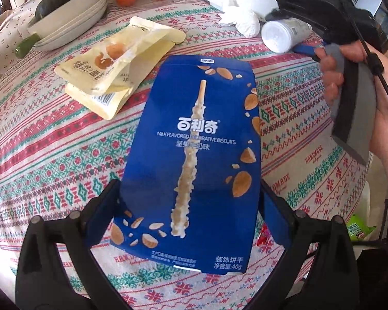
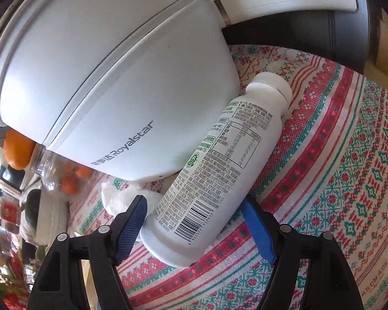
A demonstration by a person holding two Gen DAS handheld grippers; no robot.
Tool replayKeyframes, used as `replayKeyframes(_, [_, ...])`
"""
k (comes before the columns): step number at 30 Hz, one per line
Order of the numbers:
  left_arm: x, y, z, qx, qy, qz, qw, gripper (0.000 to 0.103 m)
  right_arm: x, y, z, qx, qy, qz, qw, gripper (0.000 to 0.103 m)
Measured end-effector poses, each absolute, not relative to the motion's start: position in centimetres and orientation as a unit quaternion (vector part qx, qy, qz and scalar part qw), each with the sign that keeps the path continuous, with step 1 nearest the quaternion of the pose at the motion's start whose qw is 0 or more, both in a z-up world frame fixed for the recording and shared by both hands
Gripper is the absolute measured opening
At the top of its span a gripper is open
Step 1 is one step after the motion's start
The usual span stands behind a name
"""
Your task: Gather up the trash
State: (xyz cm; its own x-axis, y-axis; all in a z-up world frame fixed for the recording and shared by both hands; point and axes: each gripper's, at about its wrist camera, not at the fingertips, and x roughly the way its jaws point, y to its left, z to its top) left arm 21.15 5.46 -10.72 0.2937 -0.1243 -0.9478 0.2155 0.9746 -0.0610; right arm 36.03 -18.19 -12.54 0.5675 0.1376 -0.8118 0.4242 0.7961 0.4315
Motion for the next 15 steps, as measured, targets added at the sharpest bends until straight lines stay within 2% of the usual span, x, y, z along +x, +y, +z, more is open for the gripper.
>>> replayKeyframes(7, [21.5,5.5,-11.5,0.022,0.582,-0.09,0.808,0.098,32.0,-20.9,-12.4,0.331,0.502,-0.043,0.798,0.054])
replayKeyframes(15, [17.9,5.5,-9.3,-0.043,0.59,-0.079,0.802,0.097,24.4,-24.4,-11.5,0.288,0.574,0.015,0.767,0.051])
